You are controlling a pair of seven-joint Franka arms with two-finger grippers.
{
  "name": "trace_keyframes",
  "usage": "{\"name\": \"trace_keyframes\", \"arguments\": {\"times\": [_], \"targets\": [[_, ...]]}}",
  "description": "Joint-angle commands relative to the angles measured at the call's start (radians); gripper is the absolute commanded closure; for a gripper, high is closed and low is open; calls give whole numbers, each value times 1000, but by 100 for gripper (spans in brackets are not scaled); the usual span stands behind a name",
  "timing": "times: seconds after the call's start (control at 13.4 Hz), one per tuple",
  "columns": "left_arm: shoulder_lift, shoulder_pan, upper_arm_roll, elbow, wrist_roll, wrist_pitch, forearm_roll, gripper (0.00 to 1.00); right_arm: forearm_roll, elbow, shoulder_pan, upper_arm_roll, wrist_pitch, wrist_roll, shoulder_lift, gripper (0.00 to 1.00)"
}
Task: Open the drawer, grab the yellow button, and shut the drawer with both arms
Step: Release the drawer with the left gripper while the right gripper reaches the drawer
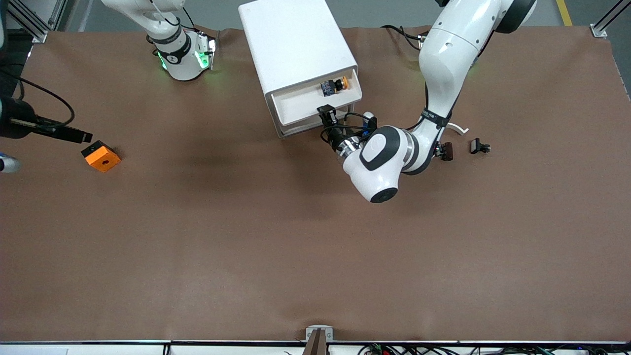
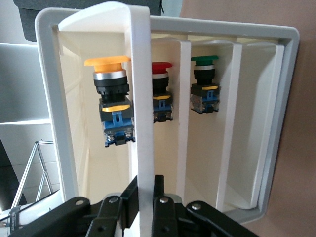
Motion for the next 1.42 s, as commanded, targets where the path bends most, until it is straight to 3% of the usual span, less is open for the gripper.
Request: {"name": "trace_keyframes", "arguments": {"times": [0.0, 0.3, 0.37, 0.45, 0.52, 0.89, 1.12, 1.34], "targets": [[12, -4, 33, 40, 18, 26, 13, 94, 3, 3, 97, 0, -24, 206, -9, 0], [12, -2, 59, 62, 30, 27, 13, 92, 5, 4, 238, 1, -21, 467, -12, 0], [12, 5, 60, 65, 32, 27, 13, 87, 6, 3, 274, 1, -20, 512, -13, 0], [12, 11, 60, 69, 36, 28, 13, 56, 12, 3, 301, 1, -18, 561, -15, 0], [12, 13, 60, 73, 36, 28, 12, 1, 18, 4, 324, 1, -17, 616, -15, 0], [1, 42, 76, 144, 38, 28, 15, 0, 42, 7, 450, 1, 9, 852, -15, 0], [-2, 42, 156, 192, 74, 28, 15, 0, 46, 8, 556, 1, 55, 1048, -9, 0], [-23, 48, 242, 218, 240, 27, 17, 0, 48, 9, 678, 1, 133, 1265, 9, 0]]}}
